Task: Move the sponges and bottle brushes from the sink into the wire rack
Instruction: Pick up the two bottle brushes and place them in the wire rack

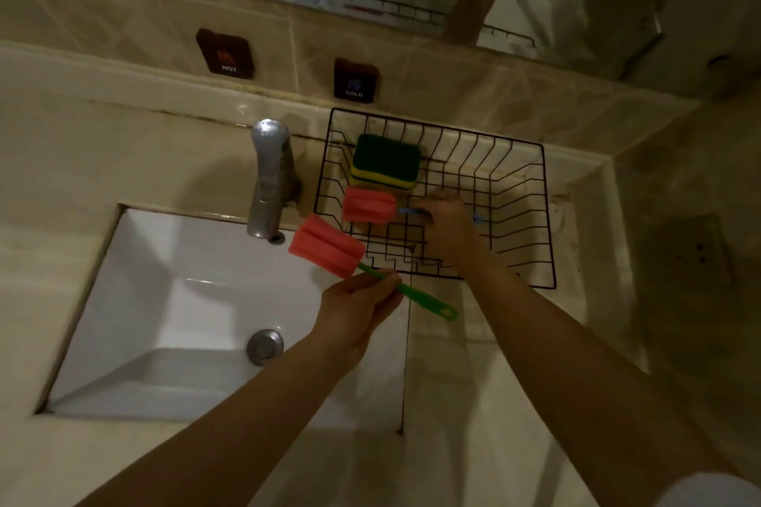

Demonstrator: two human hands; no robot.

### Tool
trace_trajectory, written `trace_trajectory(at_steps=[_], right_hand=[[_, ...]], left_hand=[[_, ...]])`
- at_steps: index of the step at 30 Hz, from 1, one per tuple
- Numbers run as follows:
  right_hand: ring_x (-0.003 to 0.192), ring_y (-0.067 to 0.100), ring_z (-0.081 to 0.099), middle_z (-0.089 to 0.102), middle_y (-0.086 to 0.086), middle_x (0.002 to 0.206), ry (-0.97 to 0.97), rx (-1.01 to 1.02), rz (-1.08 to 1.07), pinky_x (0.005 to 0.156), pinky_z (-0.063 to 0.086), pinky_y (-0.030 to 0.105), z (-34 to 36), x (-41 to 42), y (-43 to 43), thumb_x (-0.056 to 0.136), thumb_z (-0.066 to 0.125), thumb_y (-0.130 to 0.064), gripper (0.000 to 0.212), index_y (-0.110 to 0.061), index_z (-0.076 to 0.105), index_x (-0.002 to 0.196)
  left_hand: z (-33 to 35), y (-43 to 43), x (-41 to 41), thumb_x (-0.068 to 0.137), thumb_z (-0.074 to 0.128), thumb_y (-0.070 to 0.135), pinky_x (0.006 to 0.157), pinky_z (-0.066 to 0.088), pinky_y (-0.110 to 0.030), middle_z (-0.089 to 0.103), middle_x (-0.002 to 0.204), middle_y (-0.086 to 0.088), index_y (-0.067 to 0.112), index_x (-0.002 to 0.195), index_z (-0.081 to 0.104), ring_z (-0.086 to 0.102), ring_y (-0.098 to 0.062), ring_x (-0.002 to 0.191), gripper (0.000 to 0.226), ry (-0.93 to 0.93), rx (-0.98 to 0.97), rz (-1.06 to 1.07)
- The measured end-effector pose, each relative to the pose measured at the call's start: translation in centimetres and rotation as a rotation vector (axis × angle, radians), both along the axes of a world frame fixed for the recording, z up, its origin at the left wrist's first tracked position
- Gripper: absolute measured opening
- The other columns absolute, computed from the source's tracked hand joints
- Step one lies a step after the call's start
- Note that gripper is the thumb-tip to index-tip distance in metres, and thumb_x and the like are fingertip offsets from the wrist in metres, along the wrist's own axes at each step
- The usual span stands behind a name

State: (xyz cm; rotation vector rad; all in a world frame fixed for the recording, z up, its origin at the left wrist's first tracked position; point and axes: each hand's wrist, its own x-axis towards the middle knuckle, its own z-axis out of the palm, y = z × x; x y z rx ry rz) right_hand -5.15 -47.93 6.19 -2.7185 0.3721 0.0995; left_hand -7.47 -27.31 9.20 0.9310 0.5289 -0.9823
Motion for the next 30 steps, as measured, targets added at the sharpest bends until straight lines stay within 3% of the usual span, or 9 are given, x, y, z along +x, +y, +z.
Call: trace_trajectory(at_steps=[6, 14, 19, 23, 26, 28, 30], right_hand=[[0.104, 0.028, 0.055, 0.06, 0.006, 0.109, 0.273, -0.079, -0.112, 0.092, 0.05, 0.043, -2.4, 1.5, -0.8, 0.089, 0.054, -0.006, 0.036, -0.026, 0.063, 0.117], [0.103, 0.025, 0.049, 0.056, 0.005, 0.106, 0.228, -0.059, -0.125, 0.091, 0.047, 0.038, -3.2, 1.6, -1.0, 0.092, 0.054, -0.01, 0.031, -0.026, 0.066, 0.115], [0.093, 0.023, 0.056, 0.06, 0.005, 0.101, 0.145, -0.002, -0.132, 0.083, 0.051, 0.033, -2.4, 1.2, -0.8, 0.091, 0.057, -0.013, 0.02, -0.021, 0.068, 0.106], [0.089, 0.027, 0.061, 0.067, 0.014, 0.095, -0.092, 0.085, -0.133, 0.078, 0.05, 0.037, -0.4, 0.3, -0.4, 0.09, 0.059, -0.011, 0.014, -0.006, 0.071, 0.096], [0.079, 0.013, 0.06, 0.066, -0.001, 0.085, -0.179, 0.228, -0.123, 0.071, 0.051, 0.034, 2.4, -0.4, 0.5, 0.092, 0.06, -0.019, 0.015, -0.011, 0.072, 0.092], [0.077, 0.0, 0.061, 0.065, -0.012, 0.084, -0.102, 0.403, -0.062, 0.07, 0.047, 0.023, 4.6, -0.9, 1.4, 0.092, 0.061, -0.025, 0.015, -0.018, 0.072, 0.097], [0.081, -0.01, 0.061, 0.066, -0.019, 0.086, 0.107, 0.533, 0.056, 0.068, 0.045, 0.016, 6.5, -1.4, 2.3, 0.091, 0.062, -0.03, 0.017, -0.023, 0.072, 0.103]], left_hand=[[-0.2, -0.9, -0.3, 0.082, 0.064, -0.001, 0.078, 0.06, -0.031, 0.072, 0.1, -0.018, -0.004, 0.096, 0.07, 0.07, -0.025, 0.094, 0.015, 0.037, 0.017, 0.017], [0.2, -1.1, -0.7, 0.084, 0.064, 0.002, 0.08, 0.06, -0.031, 0.07, 0.1, -0.018, -0.005, 0.098, 0.068, 0.069, -0.025, 0.095, 0.016, 0.027, 0.025, -0.005], [0.7, -1.2, -0.5, 0.084, 0.064, 0.006, 0.084, 0.058, -0.033, 0.069, 0.101, -0.017, -0.006, 0.101, 0.065, 0.067, -0.025, 0.097, 0.021, 0.026, 0.015, -0.019], [1.1, -1.0, -0.2, 0.085, 0.063, 0.007, 0.089, 0.055, -0.035, 0.068, 0.104, -0.018, -0.006, 0.105, 0.064, 0.067, -0.027, 0.101, 0.024, 0.005, 0.012, -0.028], [1.4, -1.1, 0.1, 0.086, 0.062, 0.006, 0.086, 0.057, -0.034, 0.068, 0.105, -0.018, -0.004, 0.102, 0.065, 0.067, -0.027, 0.101, 0.02, -0.01, 0.006, -0.026], [1.7, -1.3, 0.3, 0.087, 0.061, 0.007, 0.085, 0.058, -0.033, 0.068, 0.107, -0.018, -0.004, 0.103, 0.065, 0.068, -0.026, 0.1, 0.02, -0.027, -0.002, -0.026], [2.0, -1.6, 0.4, 0.089, 0.059, 0.007, 0.085, 0.058, -0.034, 0.069, 0.111, -0.017, -0.002, 0.107, 0.065, 0.068, -0.025, 0.1, 0.021, -0.058, -0.028, -0.032]])
